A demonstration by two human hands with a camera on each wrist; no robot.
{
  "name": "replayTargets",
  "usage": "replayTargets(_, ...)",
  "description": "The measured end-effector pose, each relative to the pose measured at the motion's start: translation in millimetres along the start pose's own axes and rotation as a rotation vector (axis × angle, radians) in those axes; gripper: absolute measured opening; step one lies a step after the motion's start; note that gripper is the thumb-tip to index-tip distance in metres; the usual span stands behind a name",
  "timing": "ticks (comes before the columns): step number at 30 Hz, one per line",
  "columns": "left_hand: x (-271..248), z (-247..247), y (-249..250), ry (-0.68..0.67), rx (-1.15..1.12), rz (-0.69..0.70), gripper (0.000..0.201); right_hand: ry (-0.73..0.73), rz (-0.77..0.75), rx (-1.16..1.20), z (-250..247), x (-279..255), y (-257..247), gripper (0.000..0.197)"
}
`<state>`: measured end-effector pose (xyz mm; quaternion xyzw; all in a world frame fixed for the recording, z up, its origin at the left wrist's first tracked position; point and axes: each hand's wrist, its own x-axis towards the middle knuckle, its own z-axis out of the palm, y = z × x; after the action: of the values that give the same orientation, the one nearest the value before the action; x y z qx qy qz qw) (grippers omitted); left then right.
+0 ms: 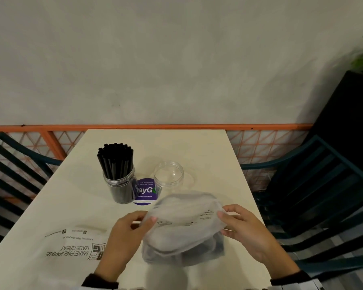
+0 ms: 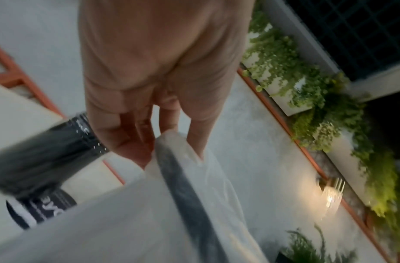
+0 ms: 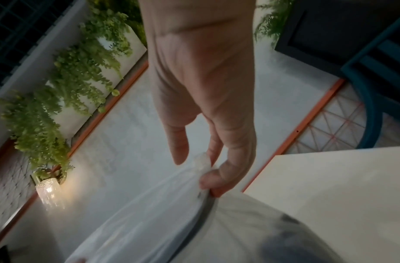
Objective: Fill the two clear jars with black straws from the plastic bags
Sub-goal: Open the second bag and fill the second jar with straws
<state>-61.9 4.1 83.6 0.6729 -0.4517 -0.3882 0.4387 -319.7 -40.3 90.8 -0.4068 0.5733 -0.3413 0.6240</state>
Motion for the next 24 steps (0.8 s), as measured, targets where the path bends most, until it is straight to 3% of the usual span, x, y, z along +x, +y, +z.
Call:
replayTargets(4, -2.4, 12.2, -1.1, -0.114, -0.141, -0.077, 0.019, 0.058, 0.064, 0.066, 12.7, 6.7, 11.1, 0.029)
replayTargets(7, -2.2, 12.7, -1.6, -0.199, -0.210, -0.174, 0.036, 0.023, 0.140, 0.350, 10.0, 12.2, 14.4, 0.021)
replayTargets(9, -2.1, 11.2, -1.8, -0.145, -0.282, -0.195, 0.034, -0.046, 0.178, 0.534, -1.4, 13.8, 11.4, 0.019)
replayTargets(12, -1.7, 9.3, -2.6, -0.055, -0.449, -0.276, 0.029, -0.222, 0.252, 0.612, -16.4, 9.9, 2.8, 0.031)
replayTargets(14, -3.2, 9.5, 0.7, -0.058, -0.637, -0.353, 0.026, -0.265, 0.262, 0.658, -19.4, 8.1, 2.0, 0.041)
replayTargets(17, -2.5, 11.6, 10.8, -0.140, -0.786, -0.423, 0.036, -0.216, 0.238, 0.679, -18.5, 6.2, 1.8, 0.014)
replayTargets(19, 0.9, 9.7, 11.9, -0.171, -0.831, -0.431, 0.041, -0.258, 0.196, 0.671, -16.1, 0.5, -0.6, 0.011)
replayTargets(20, 3.0, 8.2, 10.0, -0.180, -0.838, -0.428, 0.038, -0.267, 0.164, 0.658, -15.6, -2.4, -1.6, 0.012)
replayTargets(22, 3.5, 6.5, 6.9, -0.202, -0.768, -0.363, 0.038, -0.237, 0.123, 0.522, -18.3, -2.1, 1.4, 0.036)
replayTargets(24, 1.3, 8.9, 7.3, -0.229, -0.570, -0.239, 0.031, -0.121, 0.073, 0.210, -15.5, 3.2, 9.0, 0.043)
